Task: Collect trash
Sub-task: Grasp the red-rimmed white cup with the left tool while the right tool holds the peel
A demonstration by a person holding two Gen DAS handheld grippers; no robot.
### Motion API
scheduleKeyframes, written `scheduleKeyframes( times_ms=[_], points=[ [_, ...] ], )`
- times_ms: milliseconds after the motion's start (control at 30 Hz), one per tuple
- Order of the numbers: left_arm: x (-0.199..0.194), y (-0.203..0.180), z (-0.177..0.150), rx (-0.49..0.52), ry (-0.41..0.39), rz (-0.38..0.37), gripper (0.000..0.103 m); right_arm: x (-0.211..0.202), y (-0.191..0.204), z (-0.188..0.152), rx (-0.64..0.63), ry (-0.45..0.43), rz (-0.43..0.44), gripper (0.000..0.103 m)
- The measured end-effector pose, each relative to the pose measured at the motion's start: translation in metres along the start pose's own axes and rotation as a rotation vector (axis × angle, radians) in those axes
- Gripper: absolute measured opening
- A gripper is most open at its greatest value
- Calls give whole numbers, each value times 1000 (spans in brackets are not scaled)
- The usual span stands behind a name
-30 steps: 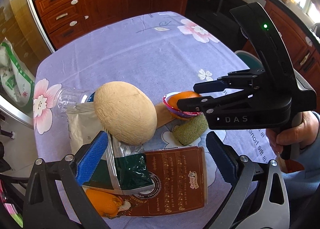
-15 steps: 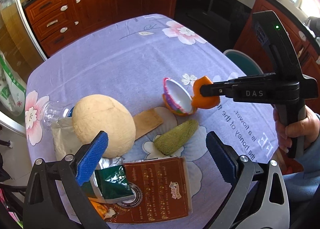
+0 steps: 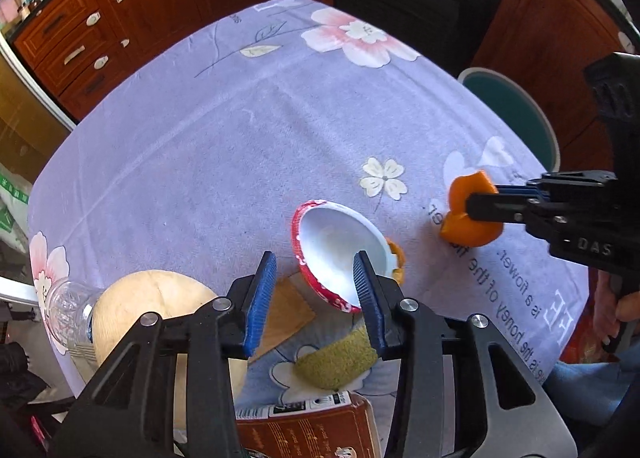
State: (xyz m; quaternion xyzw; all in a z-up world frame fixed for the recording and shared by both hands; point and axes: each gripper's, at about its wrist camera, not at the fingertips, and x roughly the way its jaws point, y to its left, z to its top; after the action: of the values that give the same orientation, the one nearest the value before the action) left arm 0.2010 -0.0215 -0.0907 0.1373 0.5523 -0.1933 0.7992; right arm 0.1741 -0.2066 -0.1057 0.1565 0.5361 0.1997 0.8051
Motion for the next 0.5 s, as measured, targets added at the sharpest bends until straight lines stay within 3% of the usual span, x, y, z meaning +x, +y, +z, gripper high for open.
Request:
scheduleKeyframes(
  times_ms=[100,167,233,267,500],
  points=[
    [16,8,3,-42,53,-47,42,0,-2,0,4,1,15,12],
    [19,3,3,-46,42,-61,40,0,-4,0,12,-2,23,12],
    [13,-6,2,-24,2,-36,9,-1,-6,0,18,-4,28,12],
    [9,-10,2,-17,-13,-37,6,-1,-7,0,19,-4,29,12],
    [-32,-15,1,-6,-105,-28,6,-7,-2,1,13,-15,30,12]
  ],
)
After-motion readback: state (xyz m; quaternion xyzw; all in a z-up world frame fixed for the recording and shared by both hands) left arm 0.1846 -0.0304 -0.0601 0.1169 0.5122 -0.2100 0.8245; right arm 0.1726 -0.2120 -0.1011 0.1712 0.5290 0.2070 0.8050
